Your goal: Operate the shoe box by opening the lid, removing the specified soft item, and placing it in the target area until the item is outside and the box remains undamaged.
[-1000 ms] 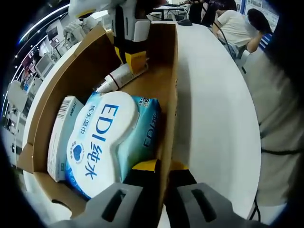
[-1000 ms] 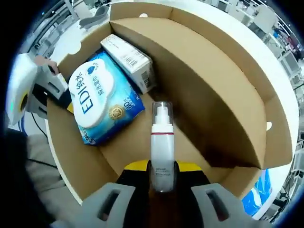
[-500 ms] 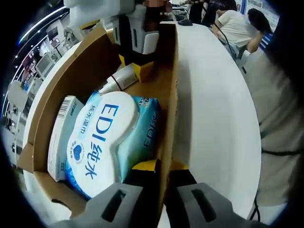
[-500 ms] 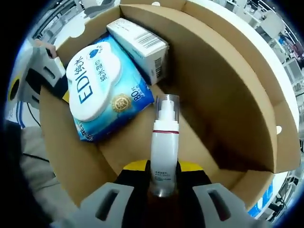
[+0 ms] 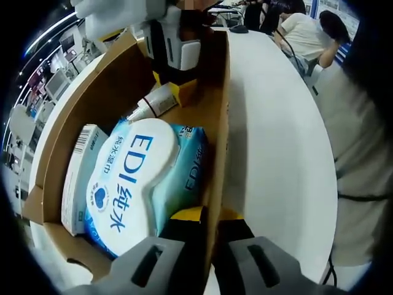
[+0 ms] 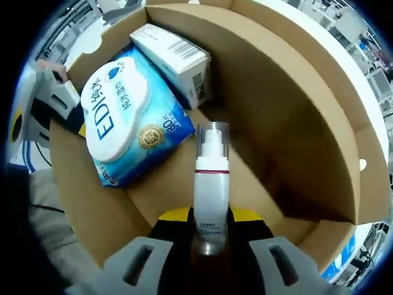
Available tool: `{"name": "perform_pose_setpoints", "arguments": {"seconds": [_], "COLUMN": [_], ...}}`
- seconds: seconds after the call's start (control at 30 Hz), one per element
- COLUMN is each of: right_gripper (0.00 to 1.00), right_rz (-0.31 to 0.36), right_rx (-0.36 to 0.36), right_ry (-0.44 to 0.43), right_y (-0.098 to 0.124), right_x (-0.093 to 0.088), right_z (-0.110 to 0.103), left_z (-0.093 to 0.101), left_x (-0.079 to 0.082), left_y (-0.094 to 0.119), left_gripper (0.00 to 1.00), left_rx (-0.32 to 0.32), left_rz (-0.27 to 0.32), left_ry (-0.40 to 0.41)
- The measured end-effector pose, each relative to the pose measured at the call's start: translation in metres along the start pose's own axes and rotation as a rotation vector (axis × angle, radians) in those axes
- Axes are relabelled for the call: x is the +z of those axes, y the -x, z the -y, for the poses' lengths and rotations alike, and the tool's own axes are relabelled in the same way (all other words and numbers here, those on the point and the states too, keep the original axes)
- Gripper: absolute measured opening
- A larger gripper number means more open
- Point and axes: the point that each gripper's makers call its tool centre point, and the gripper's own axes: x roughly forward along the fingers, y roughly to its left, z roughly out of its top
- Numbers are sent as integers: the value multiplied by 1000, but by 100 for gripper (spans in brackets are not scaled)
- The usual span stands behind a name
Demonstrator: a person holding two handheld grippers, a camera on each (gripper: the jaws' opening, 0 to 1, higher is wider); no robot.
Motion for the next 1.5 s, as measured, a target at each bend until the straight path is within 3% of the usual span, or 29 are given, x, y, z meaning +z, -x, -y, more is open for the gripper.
{"name": "perform_pose_setpoints", "arguments": {"seconds": [0.63, 0.8, 1.03, 1.3, 1.5], "right_gripper": [18, 18, 18, 18, 18], "right_rz": [32, 126, 235, 360, 409], "right_rx": [-7, 30, 34, 21, -5], "right_ry": [-35, -168, -255, -298, -302], "right_y": [10, 25, 44, 67, 84], "right_x": [-7, -4, -3, 5, 10], "right_z": [-1, 2, 7, 3, 3], "left_z": [0, 0, -1, -1, -1], "left_x": [0, 0, 0, 0, 0], "left_y": [0, 0, 0, 0, 0], "left_gripper": [2, 2, 2, 2, 2], "left_rx": [2, 4, 5, 6, 1], "left_rz": [0, 1, 1, 1, 2], "left_ry": [-2, -2, -3, -2, -9]}}
